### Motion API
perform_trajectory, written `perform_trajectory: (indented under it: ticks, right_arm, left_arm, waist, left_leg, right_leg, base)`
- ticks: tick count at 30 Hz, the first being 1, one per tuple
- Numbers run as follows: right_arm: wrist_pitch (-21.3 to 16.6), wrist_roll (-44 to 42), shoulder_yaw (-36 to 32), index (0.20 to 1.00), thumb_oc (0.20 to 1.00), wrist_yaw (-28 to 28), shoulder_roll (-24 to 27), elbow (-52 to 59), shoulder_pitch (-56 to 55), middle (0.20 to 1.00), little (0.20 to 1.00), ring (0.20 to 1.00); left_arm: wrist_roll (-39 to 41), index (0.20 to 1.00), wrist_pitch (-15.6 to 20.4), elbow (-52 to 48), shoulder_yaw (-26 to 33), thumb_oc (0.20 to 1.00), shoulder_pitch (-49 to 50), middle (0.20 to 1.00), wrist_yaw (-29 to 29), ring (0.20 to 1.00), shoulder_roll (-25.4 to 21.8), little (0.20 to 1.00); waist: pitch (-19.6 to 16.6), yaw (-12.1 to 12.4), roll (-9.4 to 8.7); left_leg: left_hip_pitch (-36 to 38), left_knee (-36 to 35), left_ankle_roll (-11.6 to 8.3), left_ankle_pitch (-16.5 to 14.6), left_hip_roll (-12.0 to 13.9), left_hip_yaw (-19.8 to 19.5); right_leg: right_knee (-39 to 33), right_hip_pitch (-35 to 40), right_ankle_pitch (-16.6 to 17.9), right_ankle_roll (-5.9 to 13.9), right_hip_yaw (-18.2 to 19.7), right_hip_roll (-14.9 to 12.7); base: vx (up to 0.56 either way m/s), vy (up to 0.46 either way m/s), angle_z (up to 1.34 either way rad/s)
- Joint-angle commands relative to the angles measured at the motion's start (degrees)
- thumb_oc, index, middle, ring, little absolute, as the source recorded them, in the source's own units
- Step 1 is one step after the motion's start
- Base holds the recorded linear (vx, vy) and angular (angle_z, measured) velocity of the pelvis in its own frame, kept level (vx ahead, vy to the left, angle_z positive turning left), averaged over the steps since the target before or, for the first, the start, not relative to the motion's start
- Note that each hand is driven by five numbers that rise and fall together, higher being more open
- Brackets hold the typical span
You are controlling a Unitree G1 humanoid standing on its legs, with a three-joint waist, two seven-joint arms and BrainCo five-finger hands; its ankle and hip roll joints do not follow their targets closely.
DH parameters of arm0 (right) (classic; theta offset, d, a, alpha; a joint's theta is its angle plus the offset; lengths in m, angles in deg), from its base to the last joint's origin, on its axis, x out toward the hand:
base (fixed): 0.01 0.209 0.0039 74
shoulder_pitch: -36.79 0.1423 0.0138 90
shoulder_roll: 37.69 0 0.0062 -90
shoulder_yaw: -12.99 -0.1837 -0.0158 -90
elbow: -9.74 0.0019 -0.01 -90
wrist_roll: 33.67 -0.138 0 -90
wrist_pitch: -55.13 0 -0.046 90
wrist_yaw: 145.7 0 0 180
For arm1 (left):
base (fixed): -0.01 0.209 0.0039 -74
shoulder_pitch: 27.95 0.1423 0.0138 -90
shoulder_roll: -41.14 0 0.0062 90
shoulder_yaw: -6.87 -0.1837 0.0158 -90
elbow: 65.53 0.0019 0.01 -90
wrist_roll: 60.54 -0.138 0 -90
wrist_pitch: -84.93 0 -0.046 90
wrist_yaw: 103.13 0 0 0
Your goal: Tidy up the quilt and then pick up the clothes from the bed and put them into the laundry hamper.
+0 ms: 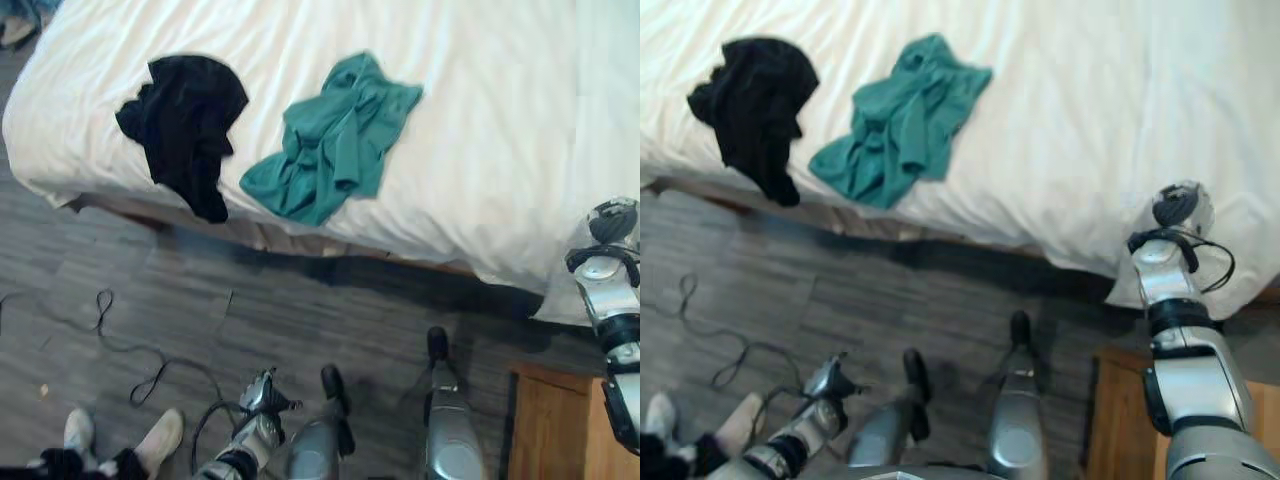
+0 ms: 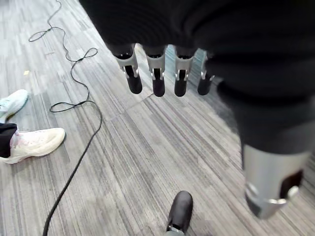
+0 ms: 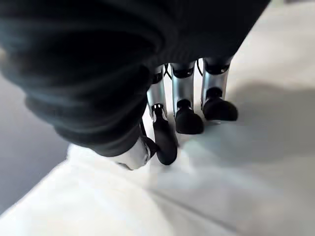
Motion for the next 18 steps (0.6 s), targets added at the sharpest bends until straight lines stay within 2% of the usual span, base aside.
perform_trajectory:
  ticks: [1, 2, 3, 4, 5, 6, 7, 8, 12, 13, 14, 16, 17, 18]
  right_arm:
    - [0.3, -7.0, -0.1, 0.2, 0.2, -2.3, -3.4, -8.4, -2.5, 0.2, 0.2, 0.2]
    - [0.4, -8.5, -1.6, 0.2, 0.2, -2.2, -5.6, -9.7, -5.2, 0.2, 0.2, 0.2]
    - [0.4, -8.5, -1.6, 0.2, 0.2, -2.2, -5.7, -9.7, -5.2, 0.2, 0.2, 0.2]
    - [0.2, -10.8, -3.9, 0.2, 0.2, -1.7, -7.9, -9.6, -8.2, 0.2, 0.2, 0.2]
    - [-0.6, -14.4, -7.3, 0.2, 0.2, -0.9, -12.8, -8.2, -14.3, 0.2, 0.2, 0.2]
    - [-0.5, -14.3, -7.4, 0.2, 0.2, -0.8, -12.9, -8.0, -14.4, 0.2, 0.2, 0.2]
    - [-1.0, -15.5, -8.7, 0.2, 0.2, -1.0, -15.2, -8.0, -17.6, 0.2, 0.2, 0.2]
    - [-0.9, -14.9, -9.3, 0.2, 0.2, -2.6, -18.5, -8.7, -23.2, 0.2, 0.2, 0.2]
    - [0.3, -11.5, -8.0, 0.2, 0.2, -5.6, -22.3, -11.3, -30.1, 0.2, 0.2, 0.2]
    - [0.8, -10.1, -7.6, 0.335, 0.335, -6.6, -23.1, -12.9, -31.7, 0.335, 0.335, 0.335]
    - [1.4, -8.5, -6.8, 1.0, 1.0, -7.9, -23.9, -14.2, -33.0, 1.0, 1.0, 1.0]
    - [2.2, -6.2, -4.8, 1.0, 1.0, -9.9, -24.7, -15.7, -34.7, 1.0, 1.0, 1.0]
    - [2.4, -5.4, -4.1, 1.0, 1.0, -11.0, -25.0, -16.6, -35.5, 1.0, 1.0, 1.0]
    - [2.1, -4.2, -2.3, 1.0, 1.0, -12.8, -25.8, -17.7, -36.7, 1.0, 1.0, 1.0]
  left_arm:
    - [2.9, 1.0, 0.4, 1.6, 0.1, 1.0, -3.5, 1.0, 2.5, 1.0, -2.2, 1.0]
    - [2.4, 1.0, 0.0, 2.0, 0.0, 1.0, -3.8, 1.0, 2.7, 1.0, -2.0, 1.0]
    - [2.4, 1.0, 0.0, 2.0, 0.0, 1.0, -3.8, 1.0, 2.7, 1.0, -2.1, 1.0]
    - [1.9, 1.0, -0.6, 2.5, 0.1, 1.0, -4.0, 1.0, 3.2, 1.0, -1.9, 1.0]
    - [0.6, 1.0, -1.6, 3.5, 0.1, 1.0, -3.6, 1.0, 3.3, 1.0, -0.9, 1.0]
    - [0.6, 1.0, -1.6, 3.5, 0.1, 1.0, -3.6, 1.0, 3.3, 1.0, -0.9, 1.0]
    - [-0.2, 1.0, -2.0, 4.1, 0.2, 1.0, -3.1, 1.0, 3.2, 1.0, -0.3, 1.0]
    - [-2.2, 1.0, -2.5, 4.9, 0.0, 1.0, -2.3, 1.0, 2.6, 1.0, 0.1, 1.0]
    - [-4.7, 1.0, -2.6, 5.1, -0.1, 1.0, -1.0, 1.0, 1.3, 1.0, -0.4, 1.0]
    - [-5.1, 1.0, -2.4, 5.1, -0.1, 1.0, -0.9, 1.0, 0.9, 1.0, -0.5, 1.0]
    - [-5.5, 1.0, -2.3, 5.0, -0.4, 1.0, -1.1, 1.0, 0.4, 1.0, -0.7, 1.0]
    - [-6.1, 1.0, -2.0, 5.0, -0.8, 1.0, -1.4, 1.0, -0.9, 1.0, -1.6, 1.0]
    - [-6.6, 1.0, -1.7, 5.0, -1.0, 1.0, -1.6, 1.0, -1.7, 1.0, -2.1, 1.0]
    - [-7.2, 1.0, -1.6, 5.1, -1.2, 1.0, -1.7, 1.0, -3.1, 1.0, -3.3, 1.0]
  waist:
    - [1.7, -0.3, -2.58]
    - [1.8, -0.5, -2.68]
    - [1.6, -0.4, -2.72]
    - [1.6, -0.7, -2.87]
    - [1.5, -1.4, -3.13]
    - [1.3, -1.3, -3.19]
    - [1.0, -1.7, -3.43]
    - [-0.2, -2.6, -4.26]
    - [-2.5, -3.6, -5.71]
    - [-3.1, -3.9, -6.04]
    - [-3.7, -4.3, -6.48]
    - [-4.1, -5.1, -7.04]
    - [-4.1, -5.2, -7.06]
    - [-4.4, -5.5, -6.63]
  left_leg:
    - [-1.9, 10.7, -1.7, -9.1, 2.7, -0.5]
    - [-2.1, 11.5, -1.56, -9.6, 2.9, -0.7]
    - [-2.3, 11.4, -1.55, -9.4, 2.9, -0.7]
    - [-2.2, 11.8, -1.43, -9.8, 2.9, -0.8]
    - [-1.3, 12.0, -1.15, -10.8, 2.7, -0.9]
    - [-1.4, 11.8, -1.13, -10.5, 2.7, -0.8]
    - [-0.8, 11.5, -1.02, -10.9, 2.5, -0.7]
    - [0.8, 10.8, -0.48, -11.9, 1.8, -0.4]
    - [4.4, 7.6, 0.69, -11.9, -0.1, 0.7]
    - [5.6, 6.1, 1.01, -11.8, -0.6, 0.9]
    - [6.7, 4.3, 1.23, -11.5, -1.2, 1.2]
    - [8.6, 1.7, 1.52, -10.7, -1.3, 1.8]
    - [9.2, 0.9, 1.6, -10.2, -1.0, 2.3]
    - [9.6, 0.5, 2.0, -9.2, -0.1, 2.9]
  right_leg:
    - [15.0, -2.1, -18.5, 3.22, 1.9, -1.6]
    - [15.4, -2.0, -18.6, 3.1, 1.7, -1.6]
    - [15.2, -2.2, -18.4, 3.06, 1.7, -1.5]
    - [15.3, -2.0, -18.4, 3.02, 1.6, -1.5]
    - [14.7, -1.1, -18.5, 3.09, 1.4, -1.6]
    - [14.4, -1.2, -18.1, 3.05, 1.5, -1.6]
    - [13.4, -0.3, -17.8, 3.23, 1.3, -1.7]
    - [11.0, 2.0, -16.8, 3.77, 1.0, -2.0]
    - [8.2, 4.3, -14.1, 5.13, 1.0, -3.0]
    - [8.0, 4.8, -13.5, 5.74, 1.0, -3.4]
    - [8.2, 4.9, -12.4, 6.75, 1.3, -3.7]
    - [9.5, 4.4, -12.3, 7.38, 1.6, -3.2]
    - [11.3, 4.3, -13.5, 7.14, 1.4, -2.5]
    - [18.9, 4.7, -17.8, 5.61, 1.0, 2.0]
  base:
    - [-0.03, -0.029, -0.01]
    - [0.0, 0.0, 0.0]
    - [-0.01, 0.005, 0.06]
    - [0.03, 0.058, 0.08]
    - [0.03, 0.058, 0.17]
    - [0.04, 0.096, 0.21]
    - [0.07, 0.135, 0.16]
    - [0.1, 0.19, 0.07]
    - [0.07, 0.159, -0.07]
    - [0.02, 0.132, 0.0]
    - [0.02, 0.182, -0.05]
    - [-0.03, 0.145, -0.21]
    - [-0.15, 0.134, -0.26]
    - [-0.17, 0.113, -0.2]
